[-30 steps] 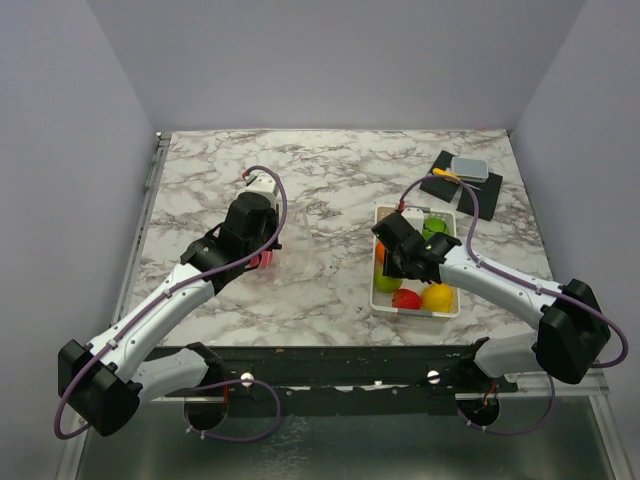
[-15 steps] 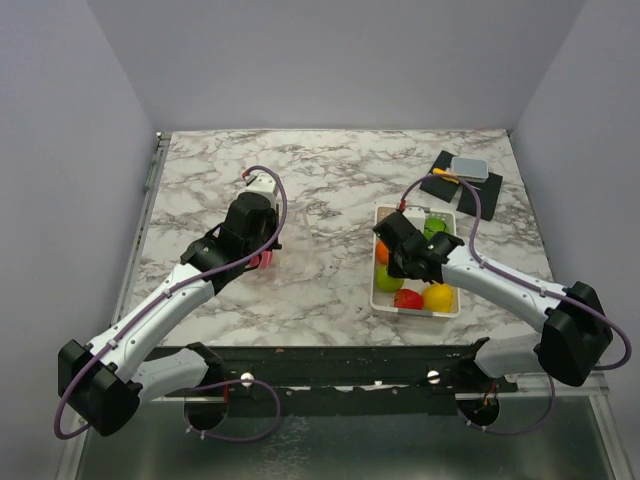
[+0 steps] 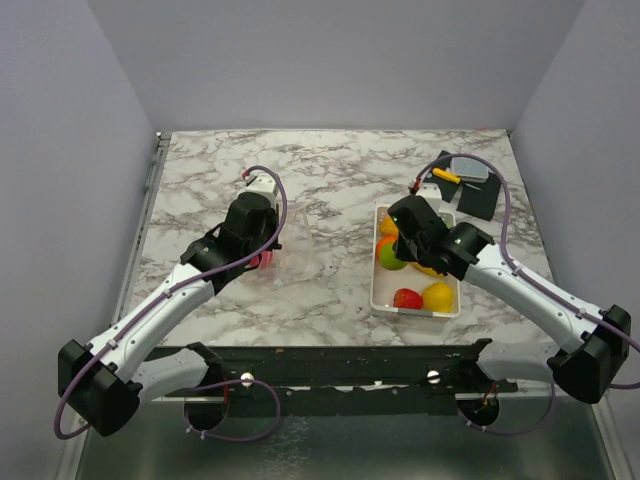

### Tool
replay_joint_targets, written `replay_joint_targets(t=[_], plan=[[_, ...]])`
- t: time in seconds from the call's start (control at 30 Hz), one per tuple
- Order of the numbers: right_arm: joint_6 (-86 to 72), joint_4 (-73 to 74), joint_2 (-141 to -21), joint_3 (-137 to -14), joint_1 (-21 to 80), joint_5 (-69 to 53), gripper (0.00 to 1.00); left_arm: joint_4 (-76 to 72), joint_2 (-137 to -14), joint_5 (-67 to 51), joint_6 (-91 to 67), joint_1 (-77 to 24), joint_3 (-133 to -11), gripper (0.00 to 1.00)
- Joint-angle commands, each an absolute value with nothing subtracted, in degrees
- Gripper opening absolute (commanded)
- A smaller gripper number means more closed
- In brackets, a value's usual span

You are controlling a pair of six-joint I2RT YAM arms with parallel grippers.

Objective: Place the food in the zip-top bag and seal the zipper
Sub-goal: Pick up the fake fruit from the bin, then place the fake fruit in the zipper food storage bag.

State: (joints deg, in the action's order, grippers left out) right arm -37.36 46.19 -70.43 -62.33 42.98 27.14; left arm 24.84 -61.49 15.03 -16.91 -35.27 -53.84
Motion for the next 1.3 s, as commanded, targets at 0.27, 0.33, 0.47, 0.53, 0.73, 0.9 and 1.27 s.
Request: replay_joint_targets(t=[0.27, 0.33, 0.47, 0.53, 0.73, 0.9, 1.27], plan=[[-33.1, 39.9, -68.2, -69.1, 44.4, 16.3, 0.01, 24.0, -61.3, 15.6, -16.6, -35.2, -53.2, 0.00], [-33.1, 38.6, -69.1, -70.1, 45.4, 14.9, 0.01, 24.0, -61.3, 15.7, -16.6, -35.3, -53.2, 0.00], [-33.4, 35.8, -70.9, -71.9, 46.1, 12.1, 0.01, 24.0, -61.4, 15.7, -16.5, -35.2, -53.2, 0.00], [-33.6, 34.6, -72.1, -73.0, 46.9, 11.4, 0.01, 24.1, -61.4, 15.7, -16.6, -35.2, -53.2, 0.00], [-34.3, 30.6, -77.0, -76.4, 50.2, 10.5, 0.01, 24.1, -61.3, 15.7, -16.6, -35.2, -53.2, 0.00], [-34.8, 28.1, -82.9, -79.5, 52.2, 10.0, 0.01, 24.1, -61.2, 15.8, -16.6, -35.3, -53.2, 0.00], [-36.8, 23.4, -93.1, -83.6, 54.4, 8.7, 0.01, 24.1, -60.9, 15.8, -16.6, -35.2, -53.2, 0.00]])
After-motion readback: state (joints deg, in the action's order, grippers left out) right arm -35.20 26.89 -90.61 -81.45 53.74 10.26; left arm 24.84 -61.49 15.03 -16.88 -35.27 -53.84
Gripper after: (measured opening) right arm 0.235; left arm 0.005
